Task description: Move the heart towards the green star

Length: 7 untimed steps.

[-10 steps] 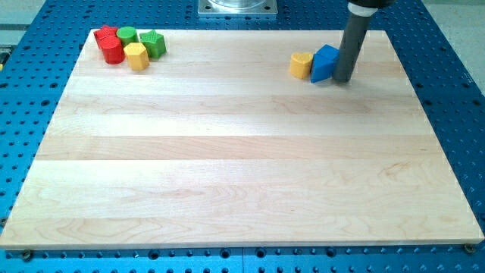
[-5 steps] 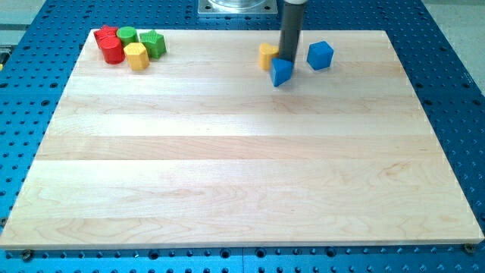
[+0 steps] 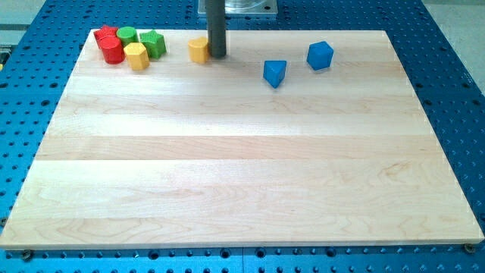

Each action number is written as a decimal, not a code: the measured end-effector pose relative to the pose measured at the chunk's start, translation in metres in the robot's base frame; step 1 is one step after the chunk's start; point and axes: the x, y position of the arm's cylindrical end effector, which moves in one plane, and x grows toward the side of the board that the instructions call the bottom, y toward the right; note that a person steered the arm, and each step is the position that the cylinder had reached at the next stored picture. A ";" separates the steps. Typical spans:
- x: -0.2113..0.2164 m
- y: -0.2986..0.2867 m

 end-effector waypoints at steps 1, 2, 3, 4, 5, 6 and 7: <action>0.000 -0.022; 0.000 -0.046; 0.000 -0.066; 0.000 -0.073; -0.005 -0.072; -0.032 -0.071; -0.041 -0.080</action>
